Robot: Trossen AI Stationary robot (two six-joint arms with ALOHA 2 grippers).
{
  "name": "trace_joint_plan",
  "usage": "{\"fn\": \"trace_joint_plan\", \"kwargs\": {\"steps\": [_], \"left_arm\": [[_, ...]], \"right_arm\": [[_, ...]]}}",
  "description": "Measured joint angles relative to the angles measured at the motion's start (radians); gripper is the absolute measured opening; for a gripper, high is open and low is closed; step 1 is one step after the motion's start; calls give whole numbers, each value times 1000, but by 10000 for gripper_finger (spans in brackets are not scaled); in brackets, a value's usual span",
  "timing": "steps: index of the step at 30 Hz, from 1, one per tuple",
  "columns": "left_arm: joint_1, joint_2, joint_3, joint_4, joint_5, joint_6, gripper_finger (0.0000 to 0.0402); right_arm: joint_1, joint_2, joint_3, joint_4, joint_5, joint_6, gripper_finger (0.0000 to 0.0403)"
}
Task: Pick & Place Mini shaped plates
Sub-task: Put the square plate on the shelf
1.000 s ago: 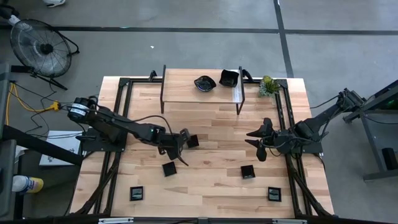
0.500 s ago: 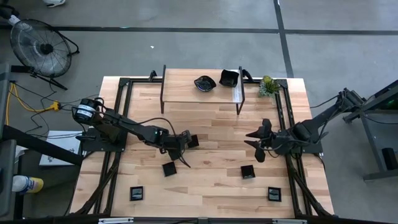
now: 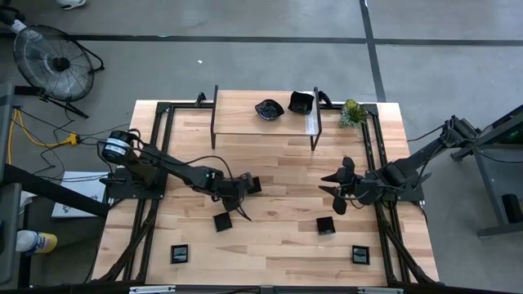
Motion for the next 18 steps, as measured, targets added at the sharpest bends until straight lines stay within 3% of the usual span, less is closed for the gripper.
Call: {"fn": "trace_joint_plan", "kwargs": {"steps": [18], "left_arm": [[0, 52, 2, 76, -52, 22, 109]], "right_arm": [[0, 1, 0, 13, 20, -22, 134]]}}
